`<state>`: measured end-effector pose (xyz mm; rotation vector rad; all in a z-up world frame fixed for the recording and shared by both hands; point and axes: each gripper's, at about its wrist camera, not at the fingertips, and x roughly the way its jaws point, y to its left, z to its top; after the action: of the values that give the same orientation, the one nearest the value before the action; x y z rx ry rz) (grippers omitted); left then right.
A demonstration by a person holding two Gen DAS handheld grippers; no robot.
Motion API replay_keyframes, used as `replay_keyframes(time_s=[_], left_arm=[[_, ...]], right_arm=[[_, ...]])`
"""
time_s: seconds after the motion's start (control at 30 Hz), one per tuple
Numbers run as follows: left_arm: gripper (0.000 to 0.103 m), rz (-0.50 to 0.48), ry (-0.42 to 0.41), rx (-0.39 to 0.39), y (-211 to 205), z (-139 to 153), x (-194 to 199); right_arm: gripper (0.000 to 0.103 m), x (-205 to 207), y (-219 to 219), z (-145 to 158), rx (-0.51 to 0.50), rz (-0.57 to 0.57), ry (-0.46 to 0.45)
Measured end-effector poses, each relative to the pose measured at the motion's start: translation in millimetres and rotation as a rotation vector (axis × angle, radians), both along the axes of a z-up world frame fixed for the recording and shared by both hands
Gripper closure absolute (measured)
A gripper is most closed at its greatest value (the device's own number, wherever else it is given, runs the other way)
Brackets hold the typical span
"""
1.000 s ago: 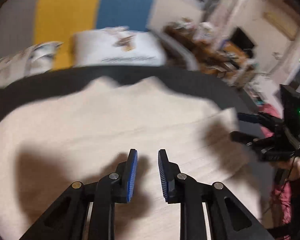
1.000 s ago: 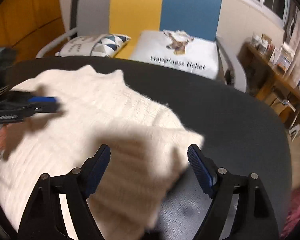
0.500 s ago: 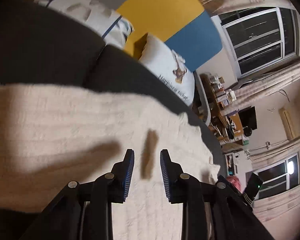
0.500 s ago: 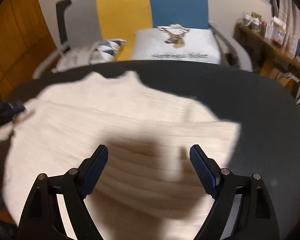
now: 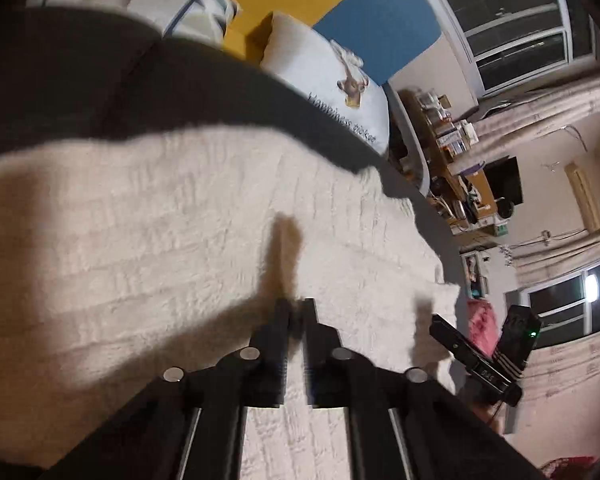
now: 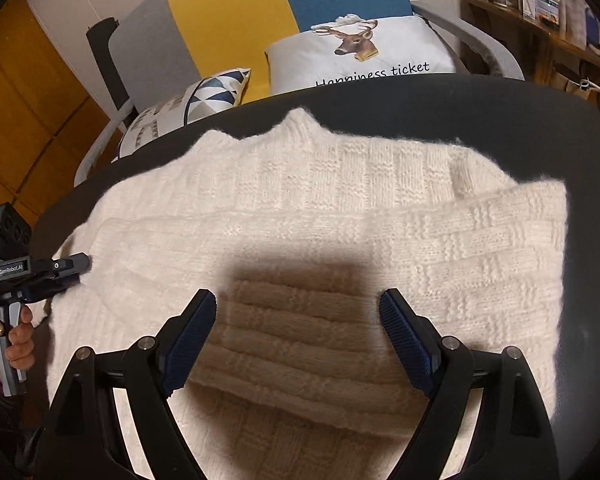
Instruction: Fold clothes
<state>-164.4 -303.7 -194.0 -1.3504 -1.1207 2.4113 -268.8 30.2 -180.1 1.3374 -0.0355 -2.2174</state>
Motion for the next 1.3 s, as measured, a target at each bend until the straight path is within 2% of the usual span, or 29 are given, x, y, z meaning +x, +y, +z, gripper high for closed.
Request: replay_keyframes(time_s=[0.03, 0.1, 0.2, 0.27, 0.37, 0.4, 0.43, 0.53, 0.67, 0.7, 0.73, 0.83, 0.9, 1.0, 1.03, 1.1, 1.13, 1.2, 1.27, 1.3], left_arm=[[0.099, 0.000, 0.042, -0.008, 3, 8, 5], [0.099, 0.012, 0.058, -0.062, 9, 13, 16], [0.099, 0.044, -0.022, -0.115, 9, -9, 21], [0.098, 0.071, -0.031, -0.084, 5, -16, 22], [0.090, 0.111, -0.049, -0.108, 5, -3, 24], [0.085, 0.115, -0.017, -0.131, 7, 8, 26], [0.085, 0.119, 0.014, -0.154, 9, 19, 28], [0.082, 0.052, 0.072, -0.165, 24, 34, 17], [0.082, -0.001, -0.006, -0.268, 42, 12, -9], [0.090, 0.001, -0.032, -0.295, 43, 2, -12], [0.091, 0.008, -0.039, -0.301, 42, -3, -12], [0.091, 0.047, -0.007, -0.228, 33, -1, -4], [0.085, 0.062, 0.025, -0.217, 32, 9, -1], [0.084, 0.020, 0.064, -0.201, 40, 16, -6], [0.083, 0.000, 0.066, -0.209, 45, 16, -10], [0.083, -0.024, 0.028, -0.281, 53, 8, -18], [0.087, -0.025, 0.009, -0.299, 54, 1, -21], [0.088, -0.006, 0.019, -0.275, 48, -6, -20], [0.089, 0.018, 0.010, -0.235, 43, -3, -16], [0.083, 0.026, 0.017, -0.234, 43, 3, -11]], right_arm=[[0.017, 0, 0, 1, 0.000, 0.000, 0.003], [0.017, 0, -1, -1, 0.001, 0.009, 0.009], [0.016, 0, -4, -5, 0.004, 0.027, 0.017], [0.012, 0, -6, -7, 0.010, 0.041, 0.024], [0.012, 3, -10, -5, 0.040, 0.062, 0.043], [0.012, 4, -7, -2, 0.031, 0.060, 0.050], [0.012, 5, -4, 2, 0.022, 0.059, 0.057], [0.012, 7, 3, 5, 0.021, 0.059, 0.075], [0.012, 9, 12, -5, 0.063, 0.065, 0.094], [0.012, 9, 14, -7, 0.074, 0.066, 0.099], [0.012, 9, 16, -9, 0.084, 0.068, 0.103], [0.012, 15, 6, -11, 0.160, 0.092, 0.142], [0.012, 8, 0, -5, 0.159, 0.090, 0.157], [0.012, -1, -9, 4, 0.158, 0.088, 0.180], [0.012, -4, -12, 7, 0.157, 0.087, 0.188], [0.012, -11, -18, 11, 0.160, 0.082, 0.199], [0.012, -14, -21, 5, 0.179, 0.071, 0.191], [0.012, -20, -25, -11, 0.228, 0.052, 0.168], [0.010, -19, -23, -16, 0.219, 0.046, 0.167], [0.010, -18, -21, -14, 0.212, 0.048, 0.158]])
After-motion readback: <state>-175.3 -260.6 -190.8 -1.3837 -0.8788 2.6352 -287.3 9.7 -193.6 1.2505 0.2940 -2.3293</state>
